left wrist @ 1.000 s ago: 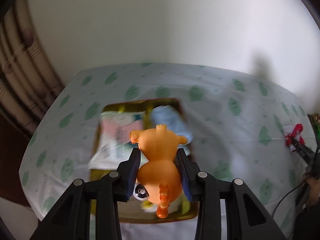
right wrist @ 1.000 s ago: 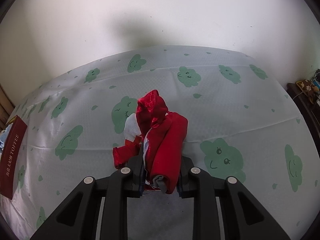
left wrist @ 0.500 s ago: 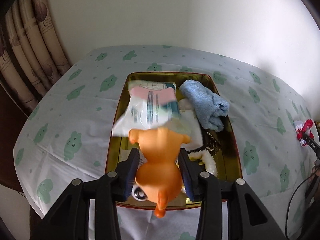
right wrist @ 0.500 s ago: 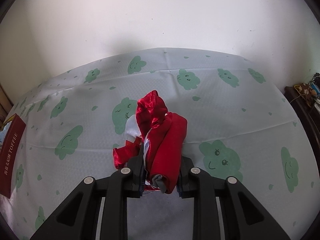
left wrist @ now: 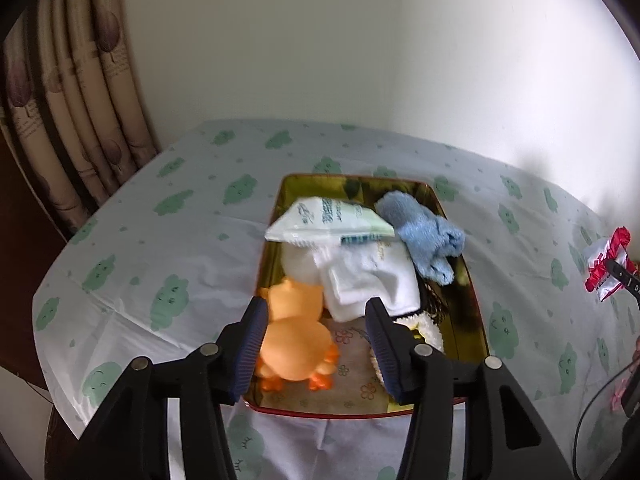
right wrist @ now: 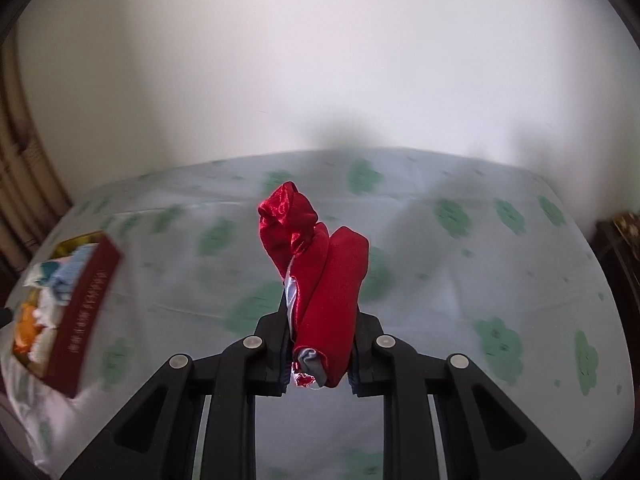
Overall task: Organize soft objects
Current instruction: 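Lower the orange duck into the gold tin and open the left gripper, then lower the red pouch into the gold tin and open the right gripper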
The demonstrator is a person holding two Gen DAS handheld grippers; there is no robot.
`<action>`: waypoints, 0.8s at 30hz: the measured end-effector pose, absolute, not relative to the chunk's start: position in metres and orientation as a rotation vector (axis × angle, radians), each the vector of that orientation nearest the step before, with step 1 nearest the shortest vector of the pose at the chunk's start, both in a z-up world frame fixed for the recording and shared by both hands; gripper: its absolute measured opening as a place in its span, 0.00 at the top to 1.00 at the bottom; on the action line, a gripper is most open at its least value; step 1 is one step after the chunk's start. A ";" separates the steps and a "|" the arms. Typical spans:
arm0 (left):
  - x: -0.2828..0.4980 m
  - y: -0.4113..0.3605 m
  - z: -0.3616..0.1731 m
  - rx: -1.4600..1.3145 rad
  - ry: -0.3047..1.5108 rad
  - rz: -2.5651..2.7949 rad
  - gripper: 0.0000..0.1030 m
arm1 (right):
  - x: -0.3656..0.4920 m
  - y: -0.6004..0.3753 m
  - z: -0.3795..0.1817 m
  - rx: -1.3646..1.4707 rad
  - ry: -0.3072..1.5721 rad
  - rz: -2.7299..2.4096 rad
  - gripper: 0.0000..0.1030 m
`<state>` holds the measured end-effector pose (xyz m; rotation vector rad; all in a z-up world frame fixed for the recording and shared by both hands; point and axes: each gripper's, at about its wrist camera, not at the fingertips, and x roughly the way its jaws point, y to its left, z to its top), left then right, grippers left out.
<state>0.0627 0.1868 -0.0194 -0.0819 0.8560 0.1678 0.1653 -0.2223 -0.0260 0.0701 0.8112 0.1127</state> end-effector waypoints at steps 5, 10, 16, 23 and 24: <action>0.051 0.194 -0.008 -0.086 0.801 0.204 0.50 | 0.158 -0.164 -0.002 0.034 0.790 0.260 0.82; 0.040 0.205 0.002 -0.102 0.766 0.218 0.50 | 0.149 -0.105 0.012 0.021 0.783 0.414 0.82; 0.033 0.226 0.002 -0.149 0.771 0.262 0.50 | 0.141 -0.032 0.024 0.016 0.778 0.600 0.82; 0.029 0.237 -0.001 -0.153 0.782 0.297 0.50 | 0.135 0.037 0.015 -0.006 0.821 0.748 0.82; 0.029 0.237 -0.002 -0.157 0.783 0.300 0.50 | 0.133 0.046 0.011 -0.016 0.829 0.758 0.82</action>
